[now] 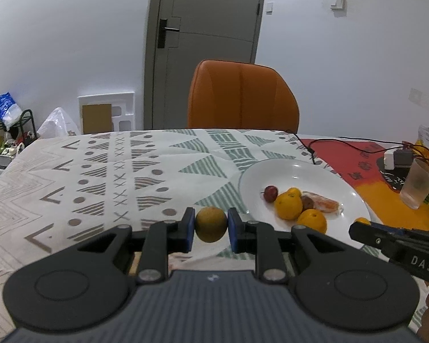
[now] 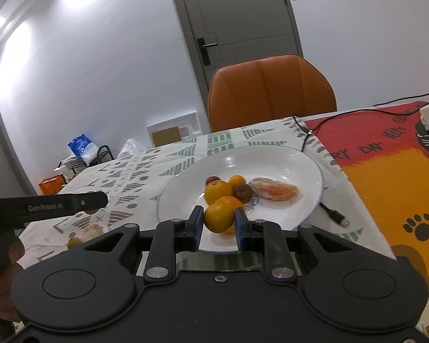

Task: Organize fruits
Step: 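Carry both held fruits over the white plate, then lower the yellow-brown fruit into the plate with the left gripper while the right gripper releases the tangerine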

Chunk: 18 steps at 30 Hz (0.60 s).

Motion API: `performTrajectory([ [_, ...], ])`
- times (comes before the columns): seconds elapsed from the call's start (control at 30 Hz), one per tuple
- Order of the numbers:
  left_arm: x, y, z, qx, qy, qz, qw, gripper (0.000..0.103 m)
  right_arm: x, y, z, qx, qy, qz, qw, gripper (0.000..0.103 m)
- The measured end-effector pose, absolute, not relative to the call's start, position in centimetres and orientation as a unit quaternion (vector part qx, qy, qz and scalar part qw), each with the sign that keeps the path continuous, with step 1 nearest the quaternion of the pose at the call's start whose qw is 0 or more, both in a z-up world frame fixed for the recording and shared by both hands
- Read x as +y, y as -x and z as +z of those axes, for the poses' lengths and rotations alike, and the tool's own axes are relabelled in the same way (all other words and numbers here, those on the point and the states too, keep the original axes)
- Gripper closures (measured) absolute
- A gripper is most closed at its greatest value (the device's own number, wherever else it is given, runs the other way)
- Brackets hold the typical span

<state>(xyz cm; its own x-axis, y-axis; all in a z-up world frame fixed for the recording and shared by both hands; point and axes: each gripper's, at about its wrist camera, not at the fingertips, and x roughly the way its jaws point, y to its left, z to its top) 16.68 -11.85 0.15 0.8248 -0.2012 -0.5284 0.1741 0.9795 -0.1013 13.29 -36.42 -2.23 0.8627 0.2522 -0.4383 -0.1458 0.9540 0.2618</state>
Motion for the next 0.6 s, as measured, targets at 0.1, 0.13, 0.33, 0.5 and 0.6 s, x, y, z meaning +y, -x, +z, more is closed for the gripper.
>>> performTrajectory([
  [0.1, -12.7, -17.1, 0.1, 0.278, 0.02, -0.104, 0.955, 0.081, -37.0, -13.6, -2.5, 0.242, -0.114, 0.098, 0.959, 0.082],
  [0.13, -12.8, -17.2, 0.1, 0.277, 0.02, -0.106, 0.955, 0.081, -37.2, -13.7, -2.6, 0.242, -0.115, 0.096, 0.959, 0.082],
  [0.33, -14.4, -17.9, 0.0, 0.277, 0.016, -0.116, 0.954, 0.081, -38.4, -14.6, -2.5, 0.232, -0.116, 0.082, 0.962, 0.074],
  [0.5, -15.7, -18.5, -0.1, 0.277, 0.011, -0.128, 0.952, 0.081, -39.1, -14.4, -2.1, 0.229, -0.113, 0.088, 0.963, 0.074],
  [0.6, -16.6, -18.9, 0.0, 0.275, 0.008, -0.139, 0.951, 0.081, -39.2, -14.0, -2.3, 0.234, -0.119, 0.088, 0.961, 0.074],
])
